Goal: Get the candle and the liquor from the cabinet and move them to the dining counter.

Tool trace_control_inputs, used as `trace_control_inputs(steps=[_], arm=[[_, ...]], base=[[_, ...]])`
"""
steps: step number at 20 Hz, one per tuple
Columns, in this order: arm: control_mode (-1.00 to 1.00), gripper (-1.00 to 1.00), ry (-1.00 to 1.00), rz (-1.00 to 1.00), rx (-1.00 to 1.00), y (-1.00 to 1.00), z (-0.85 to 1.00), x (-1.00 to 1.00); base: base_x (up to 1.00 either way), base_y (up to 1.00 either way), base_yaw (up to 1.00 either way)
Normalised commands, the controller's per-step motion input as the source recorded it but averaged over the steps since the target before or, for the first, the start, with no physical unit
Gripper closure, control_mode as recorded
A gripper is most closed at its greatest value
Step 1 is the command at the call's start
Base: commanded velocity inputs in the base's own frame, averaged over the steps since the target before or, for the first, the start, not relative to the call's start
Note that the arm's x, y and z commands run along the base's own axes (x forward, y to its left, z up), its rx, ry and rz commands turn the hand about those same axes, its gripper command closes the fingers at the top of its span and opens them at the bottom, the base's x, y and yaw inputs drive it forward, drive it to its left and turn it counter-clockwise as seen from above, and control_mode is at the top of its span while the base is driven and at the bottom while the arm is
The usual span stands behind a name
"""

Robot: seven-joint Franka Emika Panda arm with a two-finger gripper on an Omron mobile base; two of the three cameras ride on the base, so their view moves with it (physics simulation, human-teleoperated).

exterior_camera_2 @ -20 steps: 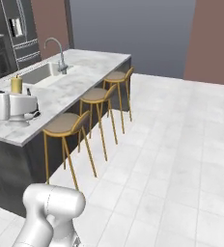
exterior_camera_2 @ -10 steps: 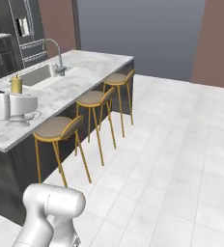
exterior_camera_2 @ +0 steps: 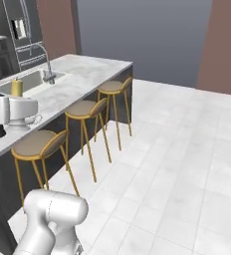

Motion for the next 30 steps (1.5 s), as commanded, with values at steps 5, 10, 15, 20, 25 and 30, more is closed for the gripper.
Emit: trace_control_inputs(steps=[5,10,15,20,25,30], arm=[[1.0,1.0,0.0,0.0,0.0,0.0,0.0,0.0],[1.0,1.0,0.0,0.0,0.0,0.0,0.0,0.0],[1.0,1.0,0.0,0.0,0.0,0.0,0.0,0.0],[1.0,1.0,0.0,0.0,0.0,0.0,0.0,0.0],[1.0,1.0,0.0,0.0,0.0,0.0,0.0,0.0],[1.0,1.0,0.0,0.0,0.0,0.0,0.0,0.0]], base=[[0.67,-0.48,0.01],[0.57,-0.35,0.24],[0.51,-0.26,0.39],[0.43,-0.18,0.54],[0.38,-0.25,0.47],[0.39,-0.34,0.34]])
